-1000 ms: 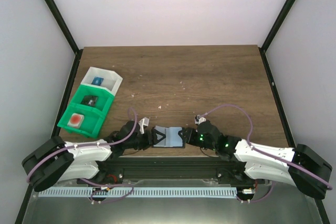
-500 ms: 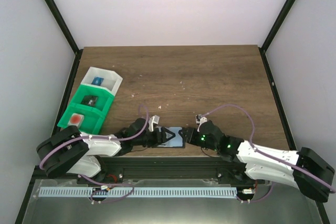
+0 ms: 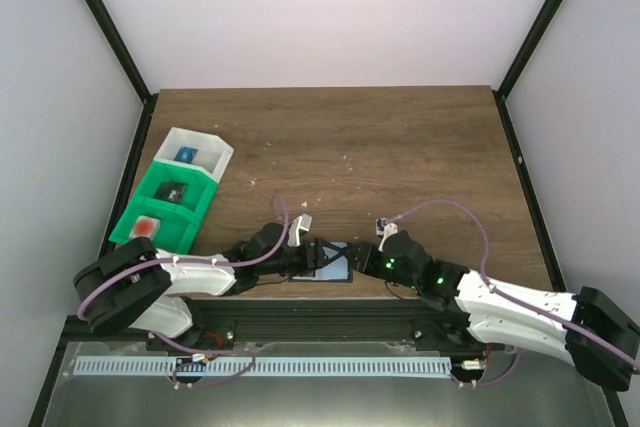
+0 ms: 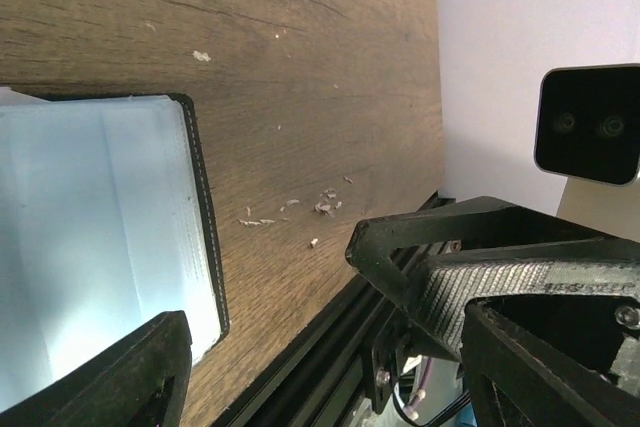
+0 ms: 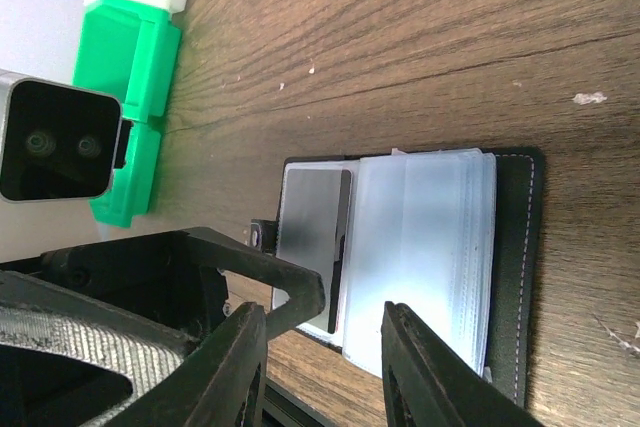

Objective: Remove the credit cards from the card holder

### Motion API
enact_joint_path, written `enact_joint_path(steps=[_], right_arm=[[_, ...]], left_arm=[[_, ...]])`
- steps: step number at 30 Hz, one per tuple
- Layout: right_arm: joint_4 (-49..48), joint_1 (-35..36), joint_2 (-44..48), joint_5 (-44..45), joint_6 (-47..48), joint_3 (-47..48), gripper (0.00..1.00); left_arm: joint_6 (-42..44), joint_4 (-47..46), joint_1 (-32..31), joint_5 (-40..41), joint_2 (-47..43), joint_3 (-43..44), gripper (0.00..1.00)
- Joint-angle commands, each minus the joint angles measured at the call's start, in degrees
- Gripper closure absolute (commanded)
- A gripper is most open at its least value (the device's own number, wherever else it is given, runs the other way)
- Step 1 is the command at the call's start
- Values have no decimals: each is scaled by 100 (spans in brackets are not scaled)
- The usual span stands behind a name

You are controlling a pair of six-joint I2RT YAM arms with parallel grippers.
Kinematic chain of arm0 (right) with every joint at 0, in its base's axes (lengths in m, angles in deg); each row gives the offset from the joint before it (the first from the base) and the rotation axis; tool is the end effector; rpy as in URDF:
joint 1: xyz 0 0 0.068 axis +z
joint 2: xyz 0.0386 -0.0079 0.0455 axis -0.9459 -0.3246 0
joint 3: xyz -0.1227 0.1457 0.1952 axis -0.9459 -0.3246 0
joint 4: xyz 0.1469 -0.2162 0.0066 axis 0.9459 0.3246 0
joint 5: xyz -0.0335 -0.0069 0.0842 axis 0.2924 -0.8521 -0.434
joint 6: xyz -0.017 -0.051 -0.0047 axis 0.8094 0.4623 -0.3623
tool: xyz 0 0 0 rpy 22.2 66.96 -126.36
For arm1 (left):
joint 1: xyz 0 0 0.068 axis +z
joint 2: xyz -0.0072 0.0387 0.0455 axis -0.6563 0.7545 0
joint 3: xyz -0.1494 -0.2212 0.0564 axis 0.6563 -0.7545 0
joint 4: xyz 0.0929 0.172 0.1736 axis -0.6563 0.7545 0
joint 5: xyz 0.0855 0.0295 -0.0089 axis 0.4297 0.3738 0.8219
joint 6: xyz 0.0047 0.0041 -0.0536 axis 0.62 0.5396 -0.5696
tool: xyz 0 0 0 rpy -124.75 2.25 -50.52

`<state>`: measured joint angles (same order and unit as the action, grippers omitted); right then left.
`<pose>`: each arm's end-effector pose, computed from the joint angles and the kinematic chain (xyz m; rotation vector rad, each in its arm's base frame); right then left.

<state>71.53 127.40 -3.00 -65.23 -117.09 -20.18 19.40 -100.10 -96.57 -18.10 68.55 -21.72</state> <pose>0.1013 0.1509 0.1690 0.1694 2.3518 1.1594 0.1316 -0.2114 0.1449 -0.0153 2.4238 -1.5376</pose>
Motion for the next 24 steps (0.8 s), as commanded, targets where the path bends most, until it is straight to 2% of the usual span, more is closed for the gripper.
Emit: enact_joint_path(steps=[1, 4, 6, 11, 16, 24], right_arm=[[-117, 43, -132, -2, 57, 44, 66], [-277, 44, -361, -161, 91, 93, 67], [-387, 44, -544, -277, 124, 147, 67], [-583, 43, -1146, -598, 299, 442, 71], [-792, 44, -1876, -979, 412, 799, 73], [-1069, 73, -2812, -1410, 458, 1286, 75]], left_arm=[[39, 204, -18, 341, -332, -108, 24], [204, 896, 62, 537, -623, -91, 26], [329, 1259, 157, 639, -824, -122, 34], [295, 1379, 572, 540, -1331, -596, 73], [597, 2036, 682, 522, -1647, -670, 99], [725, 2655, 697, 734, -2221, -955, 100]])
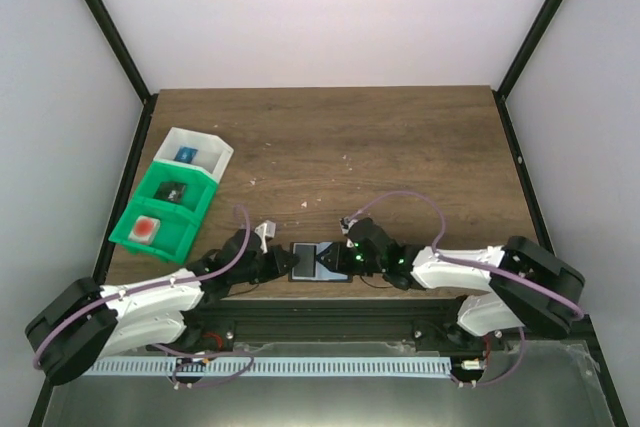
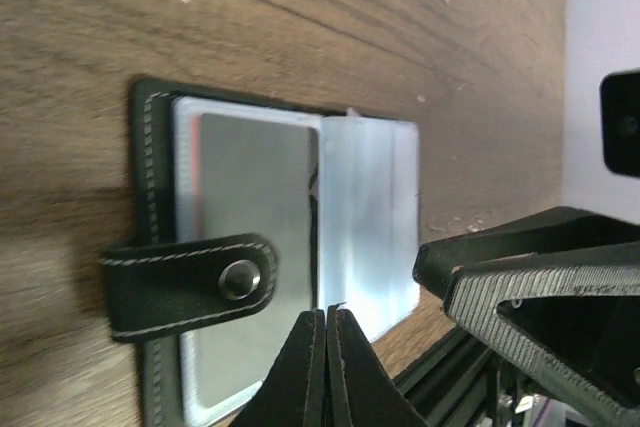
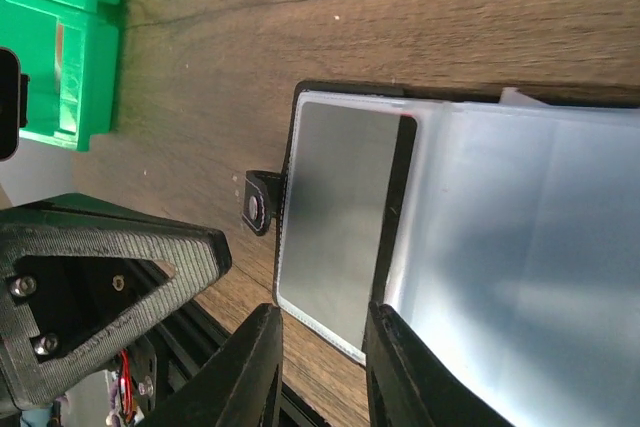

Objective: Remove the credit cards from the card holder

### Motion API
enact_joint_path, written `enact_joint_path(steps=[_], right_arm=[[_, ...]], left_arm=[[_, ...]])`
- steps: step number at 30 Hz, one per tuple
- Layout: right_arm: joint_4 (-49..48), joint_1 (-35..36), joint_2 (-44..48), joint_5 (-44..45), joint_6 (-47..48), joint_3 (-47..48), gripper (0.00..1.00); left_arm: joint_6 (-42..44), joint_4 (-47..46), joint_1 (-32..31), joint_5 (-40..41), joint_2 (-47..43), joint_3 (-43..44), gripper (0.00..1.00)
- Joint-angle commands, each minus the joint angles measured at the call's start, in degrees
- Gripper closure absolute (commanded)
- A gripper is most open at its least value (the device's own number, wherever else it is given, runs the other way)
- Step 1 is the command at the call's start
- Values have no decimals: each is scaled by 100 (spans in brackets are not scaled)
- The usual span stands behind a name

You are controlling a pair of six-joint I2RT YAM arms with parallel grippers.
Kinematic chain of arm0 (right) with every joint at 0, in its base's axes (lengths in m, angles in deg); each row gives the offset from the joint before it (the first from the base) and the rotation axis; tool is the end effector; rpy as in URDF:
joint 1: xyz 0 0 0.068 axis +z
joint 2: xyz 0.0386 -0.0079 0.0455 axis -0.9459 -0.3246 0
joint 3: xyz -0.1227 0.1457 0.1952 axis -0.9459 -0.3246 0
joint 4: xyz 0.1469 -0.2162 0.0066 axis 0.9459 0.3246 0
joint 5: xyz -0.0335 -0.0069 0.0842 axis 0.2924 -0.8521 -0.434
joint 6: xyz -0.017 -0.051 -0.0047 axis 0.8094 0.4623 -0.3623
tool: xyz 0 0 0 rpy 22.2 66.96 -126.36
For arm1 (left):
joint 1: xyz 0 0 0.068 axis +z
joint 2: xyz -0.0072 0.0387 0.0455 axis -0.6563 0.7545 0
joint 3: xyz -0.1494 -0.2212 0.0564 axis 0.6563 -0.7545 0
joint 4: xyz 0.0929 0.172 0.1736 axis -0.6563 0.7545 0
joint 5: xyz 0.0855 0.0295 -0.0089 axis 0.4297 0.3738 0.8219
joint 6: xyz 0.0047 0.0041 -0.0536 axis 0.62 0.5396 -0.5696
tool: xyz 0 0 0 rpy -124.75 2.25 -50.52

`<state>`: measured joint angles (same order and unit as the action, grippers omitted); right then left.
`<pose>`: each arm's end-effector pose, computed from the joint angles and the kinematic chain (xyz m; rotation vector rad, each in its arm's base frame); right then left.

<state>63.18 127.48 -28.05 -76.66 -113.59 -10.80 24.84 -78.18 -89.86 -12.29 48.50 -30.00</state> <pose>0.1283 0.2049 0.1495 -0.0233 2.5566 1.1885 0.1174 -0.1458 0.1368 -0.1565 2.4906 -1.2211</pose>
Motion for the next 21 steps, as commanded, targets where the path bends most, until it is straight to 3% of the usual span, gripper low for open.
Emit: enact_joint_path(steps=[1, 7, 21], right_arm=[[-243, 72, -395, -283, 102, 395, 75], [-261, 148, -815, -337, 62, 585, 75], [-13, 150, -1180, -47, -63, 637, 75]], left_arm=[[213, 555, 25, 170, -260, -137, 100], [218, 821, 32, 228, -352, -264, 100], [300, -30, 27, -188, 31, -423, 99]])
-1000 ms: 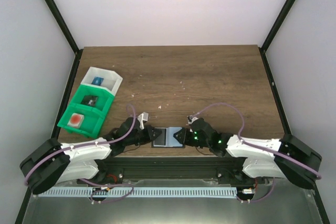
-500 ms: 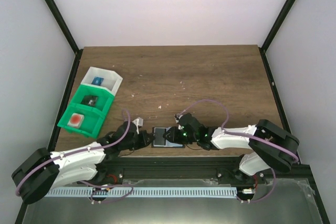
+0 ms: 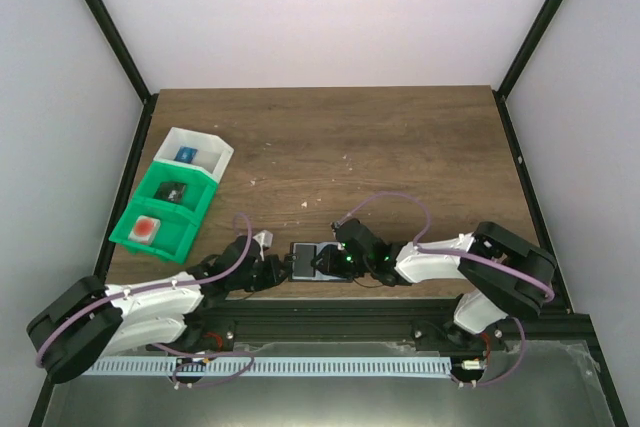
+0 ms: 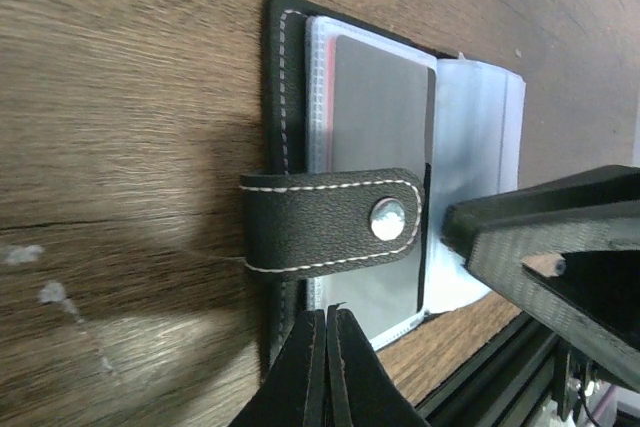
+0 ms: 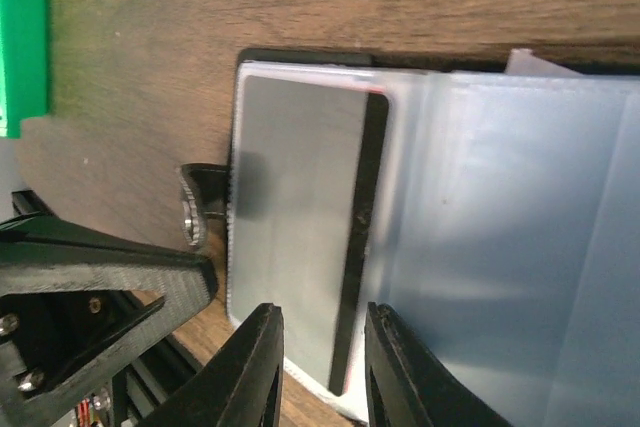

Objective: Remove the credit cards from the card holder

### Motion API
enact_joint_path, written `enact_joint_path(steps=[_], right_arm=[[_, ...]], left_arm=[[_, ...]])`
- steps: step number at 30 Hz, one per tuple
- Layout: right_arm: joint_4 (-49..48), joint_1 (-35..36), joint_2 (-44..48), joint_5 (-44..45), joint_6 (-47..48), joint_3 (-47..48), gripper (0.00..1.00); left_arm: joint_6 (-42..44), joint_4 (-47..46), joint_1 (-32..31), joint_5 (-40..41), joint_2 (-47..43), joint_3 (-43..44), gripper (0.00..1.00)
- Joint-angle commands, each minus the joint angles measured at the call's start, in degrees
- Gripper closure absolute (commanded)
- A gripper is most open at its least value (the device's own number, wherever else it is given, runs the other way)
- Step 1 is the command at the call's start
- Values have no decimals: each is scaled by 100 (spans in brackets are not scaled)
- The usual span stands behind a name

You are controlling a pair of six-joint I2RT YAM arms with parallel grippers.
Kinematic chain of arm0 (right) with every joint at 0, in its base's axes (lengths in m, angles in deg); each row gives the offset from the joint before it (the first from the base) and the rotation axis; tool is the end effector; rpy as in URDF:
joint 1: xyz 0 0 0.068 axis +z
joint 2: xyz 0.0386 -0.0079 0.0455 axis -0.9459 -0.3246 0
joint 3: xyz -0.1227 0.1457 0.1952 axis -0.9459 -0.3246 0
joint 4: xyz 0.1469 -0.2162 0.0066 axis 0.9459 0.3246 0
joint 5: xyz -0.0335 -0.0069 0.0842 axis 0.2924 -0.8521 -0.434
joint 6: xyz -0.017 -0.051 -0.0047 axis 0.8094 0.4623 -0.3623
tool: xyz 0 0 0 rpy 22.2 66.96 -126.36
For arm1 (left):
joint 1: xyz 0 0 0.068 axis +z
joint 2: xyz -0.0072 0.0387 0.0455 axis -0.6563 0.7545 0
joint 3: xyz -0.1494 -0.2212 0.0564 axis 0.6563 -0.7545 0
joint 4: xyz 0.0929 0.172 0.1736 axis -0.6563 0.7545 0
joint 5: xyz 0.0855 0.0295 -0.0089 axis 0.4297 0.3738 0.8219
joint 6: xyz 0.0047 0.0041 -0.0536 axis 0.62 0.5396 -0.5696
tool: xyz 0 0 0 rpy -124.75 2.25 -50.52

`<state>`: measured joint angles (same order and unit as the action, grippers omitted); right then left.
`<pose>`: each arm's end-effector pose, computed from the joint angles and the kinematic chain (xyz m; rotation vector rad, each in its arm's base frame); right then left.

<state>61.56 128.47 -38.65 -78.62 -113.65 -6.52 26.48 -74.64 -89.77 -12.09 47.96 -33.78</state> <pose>0.1368 0.2281 0.1292 -0.0540 2.6575 1.1498 0.1054 -0.1315 0.1140 -0.1505 2.5984 -1.1082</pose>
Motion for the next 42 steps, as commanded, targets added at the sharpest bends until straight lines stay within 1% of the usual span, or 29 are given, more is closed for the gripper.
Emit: enact_joint_path(steps=[1, 5, 12, 16, 20, 24, 27, 31, 35, 39, 41, 42], right_arm=[[145, 51, -132, 170, -62, 194, 75], [156, 51, -178, 226, -68, 177, 75], [144, 49, -166, 227, -66, 175, 76], [145, 56, -146, 267, -66, 171, 77], [162, 52, -168, 250, -55, 202, 77], [153, 55, -188, 224, -64, 189, 77], [141, 55, -190, 230, -64, 177, 77], [118, 53, -194, 224, -87, 161, 77], [60, 52, -115, 276, -142, 65, 77], [28, 51, -71, 289, -154, 36, 78], [22, 57, -60, 279, -157, 28, 78], [9, 52, -54, 269, -152, 28, 78]], left_arm=[[133, -469, 23, -283, 89, -42, 99], [116, -632, 17, -423, 55, -31, 99], [221, -581, 16, -263, 230, -49, 100], [291, -735, 23, -203, 489, -86, 100], [340, -1079, 21, -377, 856, -103, 100], [409, -1025, 13, -488, 1251, 34, 100], [412, -1053, 13, -517, 1327, 38, 100], [394, -927, 13, -464, 1198, 55, 100], [338, -410, 10, -303, 704, 148, 100], [272, -53, 13, -139, 156, 218, 93], [258, 9, 8, -53, 33, 217, 88], [253, 14, 6, -23, 12, 208, 87]])
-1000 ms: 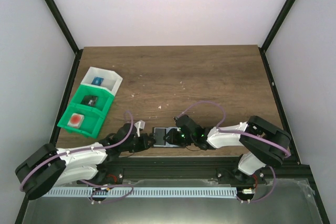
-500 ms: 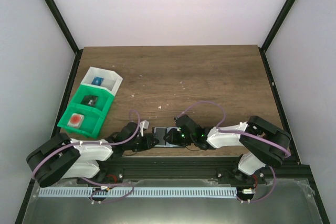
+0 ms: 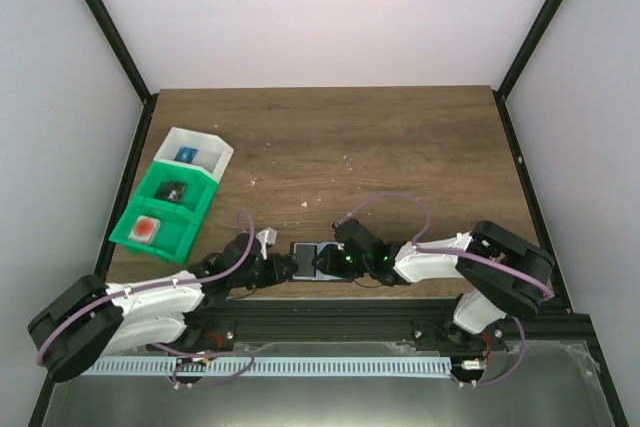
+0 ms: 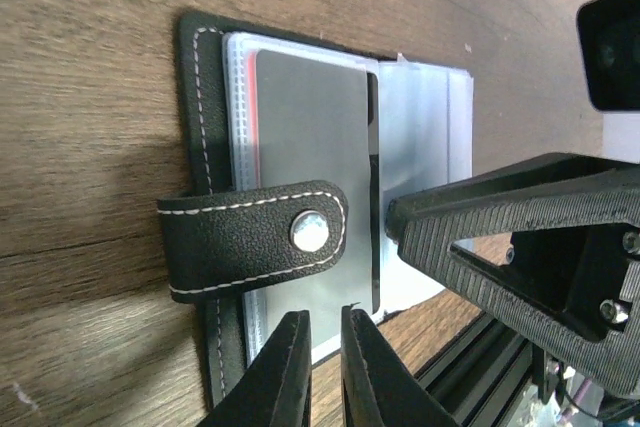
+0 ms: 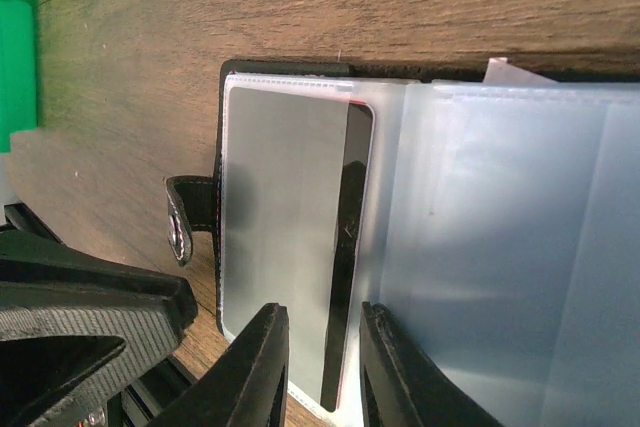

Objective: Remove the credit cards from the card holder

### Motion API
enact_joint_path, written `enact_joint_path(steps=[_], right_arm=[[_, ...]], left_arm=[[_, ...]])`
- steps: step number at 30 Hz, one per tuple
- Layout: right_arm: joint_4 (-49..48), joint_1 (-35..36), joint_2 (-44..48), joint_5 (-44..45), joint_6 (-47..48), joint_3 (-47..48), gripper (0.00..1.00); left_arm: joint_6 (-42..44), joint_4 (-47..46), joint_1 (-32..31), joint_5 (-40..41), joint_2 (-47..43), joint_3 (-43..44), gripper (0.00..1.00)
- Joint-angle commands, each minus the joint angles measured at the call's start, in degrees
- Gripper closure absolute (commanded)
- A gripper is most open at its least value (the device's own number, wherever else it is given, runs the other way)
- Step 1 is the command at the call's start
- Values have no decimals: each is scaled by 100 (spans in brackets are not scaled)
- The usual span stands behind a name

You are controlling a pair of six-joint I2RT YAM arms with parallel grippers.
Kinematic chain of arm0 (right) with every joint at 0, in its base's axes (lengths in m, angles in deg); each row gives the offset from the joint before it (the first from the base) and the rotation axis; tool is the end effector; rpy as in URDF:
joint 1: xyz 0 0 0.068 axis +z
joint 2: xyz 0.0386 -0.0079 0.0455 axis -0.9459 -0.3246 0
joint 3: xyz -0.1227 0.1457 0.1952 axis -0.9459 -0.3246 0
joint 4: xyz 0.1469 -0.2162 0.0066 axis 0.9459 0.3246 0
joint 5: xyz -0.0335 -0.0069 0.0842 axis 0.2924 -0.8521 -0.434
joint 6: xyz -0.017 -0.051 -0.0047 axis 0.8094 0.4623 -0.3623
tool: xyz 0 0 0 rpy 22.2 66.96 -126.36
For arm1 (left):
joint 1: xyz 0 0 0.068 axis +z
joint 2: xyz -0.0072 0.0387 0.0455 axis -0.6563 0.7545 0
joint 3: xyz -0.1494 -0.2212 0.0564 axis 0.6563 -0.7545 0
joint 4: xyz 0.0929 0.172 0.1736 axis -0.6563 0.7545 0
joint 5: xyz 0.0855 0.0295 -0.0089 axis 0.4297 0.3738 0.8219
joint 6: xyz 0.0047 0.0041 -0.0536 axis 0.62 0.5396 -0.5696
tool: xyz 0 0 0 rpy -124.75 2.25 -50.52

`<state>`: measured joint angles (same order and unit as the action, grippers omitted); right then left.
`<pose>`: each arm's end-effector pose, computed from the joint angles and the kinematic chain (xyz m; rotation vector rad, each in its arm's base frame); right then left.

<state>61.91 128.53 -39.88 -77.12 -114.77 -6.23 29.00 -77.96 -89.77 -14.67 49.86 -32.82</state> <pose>0.1380 0.2288 0.1246 -0.0107 2.6724 1.1113 0.1093 -0.1383 0.1187 -0.0577 2.5675 -1.1694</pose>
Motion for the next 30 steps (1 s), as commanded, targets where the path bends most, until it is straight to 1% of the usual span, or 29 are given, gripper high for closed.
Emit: enact_joint_path(steps=[1, 6, 9, 13, 14, 21, 24, 26, 28, 30], right_arm=[[-18, 43, 73, 119, -40, -1, 78], [4, 47, 99, 129, -35, -9, 78], [4, 49, 100, 118, -32, -1, 78], [-67, 46, 63, 72, -26, -10, 78], [-87, 49, 45, 58, -21, -16, 78], [-79, 45, 16, 88, -49, -39, 79], [-22, 37, 112, 180, -59, -59, 79], [29, 50, 219, 226, -58, -71, 79], [105, 44, 312, 280, -43, -71, 78], [132, 43, 373, 316, -28, -71, 79]], left_arm=[[5, 335, 8, 255, -174, 98, 87], [43, 203, 10, 234, 168, 86, 85], [69, -129, 6, 65, 442, 54, 81], [39, -394, 9, -58, 750, 38, 80], [58, -397, 11, -70, 792, 47, 81], [97, -340, 9, -45, 743, 49, 98], [98, -141, 12, 33, 615, 99, 99], [106, 3, 8, 70, 456, 172, 96], [100, 110, 6, 81, 300, 248, 87], [73, 99, 9, 44, 172, 281, 83]])
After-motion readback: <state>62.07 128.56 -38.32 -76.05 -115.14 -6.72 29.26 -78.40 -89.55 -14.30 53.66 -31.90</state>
